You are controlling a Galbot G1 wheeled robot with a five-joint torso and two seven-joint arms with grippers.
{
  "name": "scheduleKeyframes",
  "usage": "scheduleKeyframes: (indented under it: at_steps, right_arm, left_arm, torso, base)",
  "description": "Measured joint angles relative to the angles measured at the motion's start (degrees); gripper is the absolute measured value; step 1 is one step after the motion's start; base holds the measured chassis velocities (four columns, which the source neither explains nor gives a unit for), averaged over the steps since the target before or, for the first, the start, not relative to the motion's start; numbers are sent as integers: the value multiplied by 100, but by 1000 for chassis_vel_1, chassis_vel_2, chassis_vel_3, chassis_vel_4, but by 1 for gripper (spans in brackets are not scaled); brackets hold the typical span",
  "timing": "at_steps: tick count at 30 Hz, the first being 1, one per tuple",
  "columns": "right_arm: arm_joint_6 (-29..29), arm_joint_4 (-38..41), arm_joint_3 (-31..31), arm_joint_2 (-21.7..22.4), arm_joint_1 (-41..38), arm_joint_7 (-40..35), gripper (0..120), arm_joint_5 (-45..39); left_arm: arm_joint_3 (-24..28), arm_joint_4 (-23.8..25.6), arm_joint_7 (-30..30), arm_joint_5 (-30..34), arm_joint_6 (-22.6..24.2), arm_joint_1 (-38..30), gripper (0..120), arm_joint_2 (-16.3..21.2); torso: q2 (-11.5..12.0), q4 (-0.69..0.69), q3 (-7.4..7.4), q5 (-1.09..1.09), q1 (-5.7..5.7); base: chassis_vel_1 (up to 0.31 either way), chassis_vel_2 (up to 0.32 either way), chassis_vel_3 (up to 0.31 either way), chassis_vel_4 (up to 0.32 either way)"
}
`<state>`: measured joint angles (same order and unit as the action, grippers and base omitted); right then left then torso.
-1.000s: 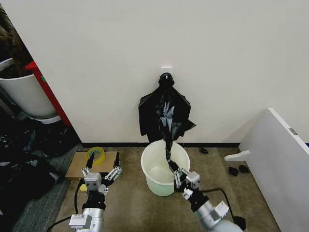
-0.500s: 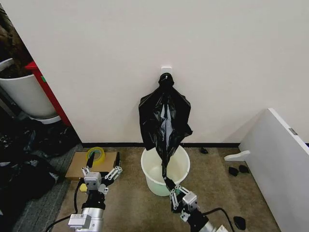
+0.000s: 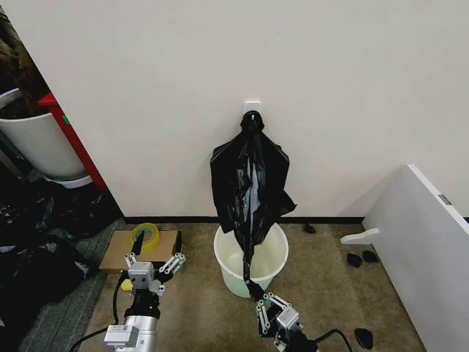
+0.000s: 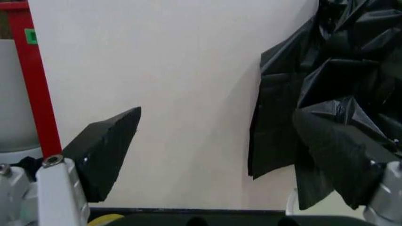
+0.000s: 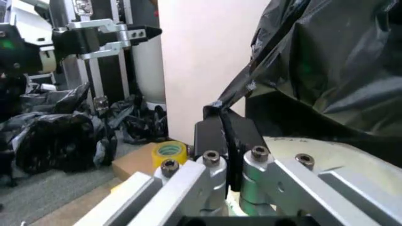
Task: Place the garbage bag over the trash bin.
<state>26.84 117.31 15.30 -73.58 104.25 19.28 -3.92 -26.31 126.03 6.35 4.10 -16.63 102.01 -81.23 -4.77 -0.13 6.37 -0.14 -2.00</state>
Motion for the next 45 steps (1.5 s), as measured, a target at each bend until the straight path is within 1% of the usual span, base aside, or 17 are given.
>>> scheduleKeyframes:
  at_steps: [20,26,27,30,31,32,33,35,36,37,38,39,40,42,43,44,45]
  right_arm:
    - [303,-138,-54,62,142,273,0,-59]
    - [242,-135,-83,35,5,157,0,-50]
    - [202,-105,-70,28,-61,76,0,-52]
    - [70,13,2,33,-190,-212,0,-19]
    - [70,13,2,33,-190,-212,0,-19]
    - [44,36,20,31,-222,-276,0,16]
    - [16,54,44,22,-268,-359,0,75]
    - [-34,61,60,8,-409,-499,0,232]
    - [-34,61,60,8,-409,-499,0,232]
    - [-73,44,35,23,-559,-557,0,327]
    - [-98,12,13,25,-703,-597,0,417]
    - [-98,12,13,25,-703,-597,0,417]
    - [-106,-11,4,16,-777,-624,0,499]
    - [-107,-47,4,-32,-859,-669,0,643]
    - [-107,-47,4,-32,-859,-669,0,643]
    - [-95,-61,7,-69,-870,-680,0,729]
    - [-77,-65,12,-95,-872,-682,0,784]
  left_arm:
    - [-3,-40,-4,-27,-37,11,93,-31]
    - [30,-51,-4,-29,-47,10,93,-3]
    - [70,-17,-4,-30,-26,-12,93,55]
    - [221,223,-49,68,142,-190,93,482]
    - [221,223,-49,68,142,-190,93,482]
    - [257,281,-65,125,196,-232,93,609]
    - [320,390,-99,280,289,-322,93,865]
    - [365,584,-154,519,421,-459,93,1367]
    - [365,584,-154,519,421,-459,93,1367]
    - [356,700,-181,602,478,-495,93,1673]
    - [346,804,-204,697,556,-542,93,2003]
    - [346,804,-204,697,556,-542,93,2003]
    - [352,865,-218,801,634,-626,93,2258]
    - [431,951,-234,1071,843,-895,93,2817]
    - [431,951,-234,1071,843,-895,93,2817]
    - [522,983,-238,1273,972,-1174,93,3148]
    - [597,993,-235,1412,1060,-1390,93,3339]
  torso:
    - [0,0,0,0,0]
    - [0,1,0,0,0]
    - [0,1,1,0,0]
    - [0,0,1,-1,0]
    - [0,0,1,-1,0]
    - [0,0,0,0,0]
    - [0,1,1,-2,0]
    - [0,-2,1,-1,0]
    - [0,-2,1,-1,0]
    - [0,-2,1,-2,0]
    - [0,3,0,0,0]
    - [0,3,0,0,0]
    - [0,3,1,1,0]
    - [0,1,1,-2,-1]
    - [0,1,1,-2,-1]
    - [0,0,1,-1,0]
    - [0,0,0,-2,0]
  base:
    - [0,0,0,0]
    - [0,0,0,0]
    - [0,0,0,0]
    - [0,0,0,0]
    - [0,0,0,0]
    - [0,0,0,0]
    - [0,0,0,0]
    - [0,0,0,0]
    - [0,0,0,0]
    - [0,0,0,0]
    - [0,0,0,0]
    - [0,0,0,0]
    - [0,0,0,0]
    - [0,0,0,0]
    - [0,0,0,0]
    - [0,0,0,0]
    - [0,0,0,0]
